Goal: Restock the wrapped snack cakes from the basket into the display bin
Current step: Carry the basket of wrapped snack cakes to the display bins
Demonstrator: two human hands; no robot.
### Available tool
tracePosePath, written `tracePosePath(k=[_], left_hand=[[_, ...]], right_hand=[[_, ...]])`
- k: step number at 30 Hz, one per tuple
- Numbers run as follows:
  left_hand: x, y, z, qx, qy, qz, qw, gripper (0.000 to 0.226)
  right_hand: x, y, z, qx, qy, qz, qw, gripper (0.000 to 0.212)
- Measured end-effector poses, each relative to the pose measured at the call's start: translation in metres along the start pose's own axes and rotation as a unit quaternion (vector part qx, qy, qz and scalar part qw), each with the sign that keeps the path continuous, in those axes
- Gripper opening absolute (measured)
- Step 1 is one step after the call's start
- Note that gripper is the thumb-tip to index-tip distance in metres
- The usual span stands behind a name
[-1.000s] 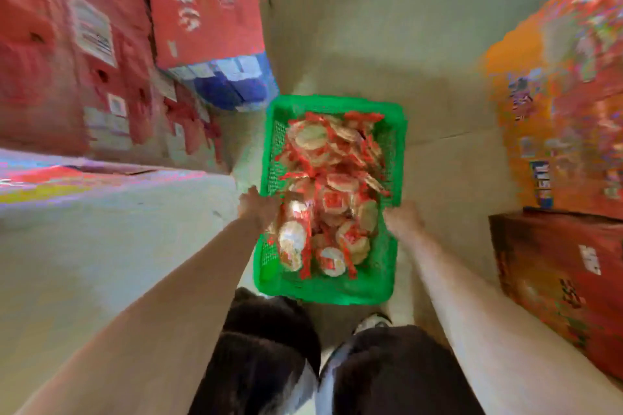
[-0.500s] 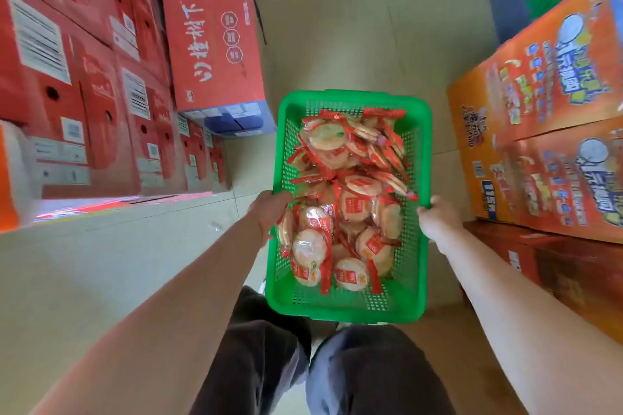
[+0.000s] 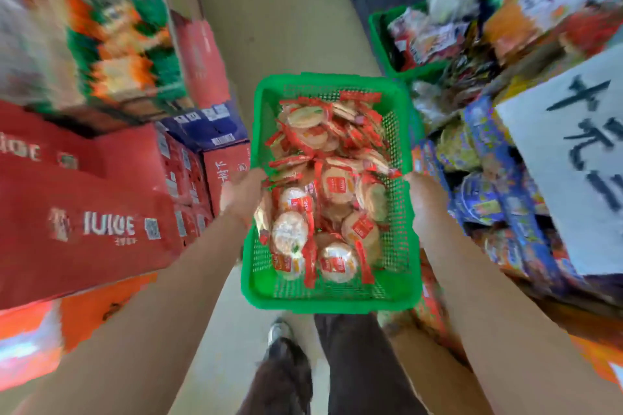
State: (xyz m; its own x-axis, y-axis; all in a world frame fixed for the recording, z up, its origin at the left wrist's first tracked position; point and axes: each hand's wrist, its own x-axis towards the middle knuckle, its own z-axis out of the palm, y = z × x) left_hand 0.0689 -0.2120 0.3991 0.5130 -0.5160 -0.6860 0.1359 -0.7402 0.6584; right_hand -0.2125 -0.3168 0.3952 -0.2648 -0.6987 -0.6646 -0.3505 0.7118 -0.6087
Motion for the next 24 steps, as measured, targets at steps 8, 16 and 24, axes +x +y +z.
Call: tracePosePath(k=[8,16,24], left_hand=[[0.046,0.157,-0.001,-0.033,0.083,-0.026,0.996,0.040],[0.104,0.281,-0.017,-0.142,0.144,-0.055,0.978,0.044],[0.238,0.374,-0.052,-0.249,0.151,-0.074,0.954,0.050]], right_hand=[[0.060,-0.179,0.014,0.049,-0.041,-0.002,0.998,0.021],[0.109,-0.353,0.062,0.032,-0.089,-0.034,0.995,0.017],[0.172,-0.509,0.170,0.009,-0.124,-0.048,0.991,0.027]])
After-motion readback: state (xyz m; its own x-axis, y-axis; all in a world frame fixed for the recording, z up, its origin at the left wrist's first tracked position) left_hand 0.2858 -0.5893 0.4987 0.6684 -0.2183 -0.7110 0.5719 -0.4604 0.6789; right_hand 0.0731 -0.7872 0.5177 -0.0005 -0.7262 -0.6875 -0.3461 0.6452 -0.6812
